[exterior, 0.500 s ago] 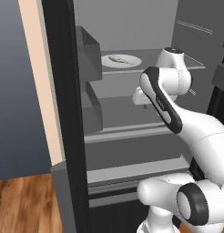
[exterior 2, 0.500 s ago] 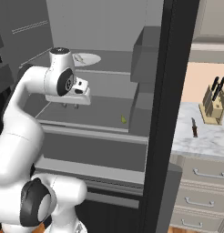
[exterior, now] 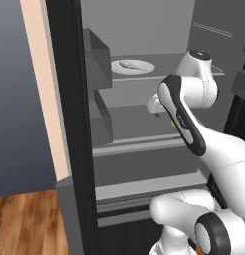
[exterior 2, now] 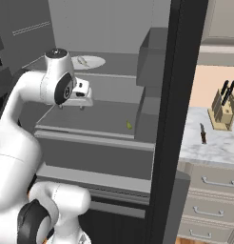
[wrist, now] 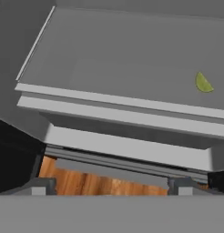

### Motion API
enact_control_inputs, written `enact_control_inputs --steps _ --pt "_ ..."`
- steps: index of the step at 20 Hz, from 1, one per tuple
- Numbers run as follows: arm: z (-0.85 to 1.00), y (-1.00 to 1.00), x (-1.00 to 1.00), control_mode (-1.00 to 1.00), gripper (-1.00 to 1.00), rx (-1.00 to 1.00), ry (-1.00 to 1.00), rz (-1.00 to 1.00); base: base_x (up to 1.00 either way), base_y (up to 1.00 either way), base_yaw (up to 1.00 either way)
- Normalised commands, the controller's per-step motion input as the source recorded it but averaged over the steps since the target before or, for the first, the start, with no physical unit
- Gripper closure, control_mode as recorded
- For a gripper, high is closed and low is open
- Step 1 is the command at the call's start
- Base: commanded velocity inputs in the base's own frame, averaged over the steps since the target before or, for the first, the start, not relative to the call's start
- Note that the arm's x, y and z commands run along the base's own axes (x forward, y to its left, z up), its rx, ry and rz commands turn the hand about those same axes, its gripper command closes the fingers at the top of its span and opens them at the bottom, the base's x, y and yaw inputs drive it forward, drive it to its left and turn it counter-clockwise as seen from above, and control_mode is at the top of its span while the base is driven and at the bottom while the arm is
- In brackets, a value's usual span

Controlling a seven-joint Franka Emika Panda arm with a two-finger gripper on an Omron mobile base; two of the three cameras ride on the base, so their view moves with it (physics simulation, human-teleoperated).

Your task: Retrieve the fish from the fridge and place it on the cutting board.

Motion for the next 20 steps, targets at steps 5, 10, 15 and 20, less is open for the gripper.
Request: enact_control_inputs --steps 5,10,15,20 --pt "0.59 0.00 -0.30 -1.00 -1.00 0.00 -0.24 0.08 0.00 0.00 0.00" --pt "0.72 0.00 -0.06 -1.00 -1.00 0.00 -0.13 0.06 0.00 0.00 0.00" --pt "0.61 0.00 0.00 -1.00 -1.00 0.03 -0.07 0.00 0.00 0.00 0.00" --pt "0.39 0.00 0.03 -1.00 -1.00 0.01 -0.01 0.00 0.00 0.00 0.00"
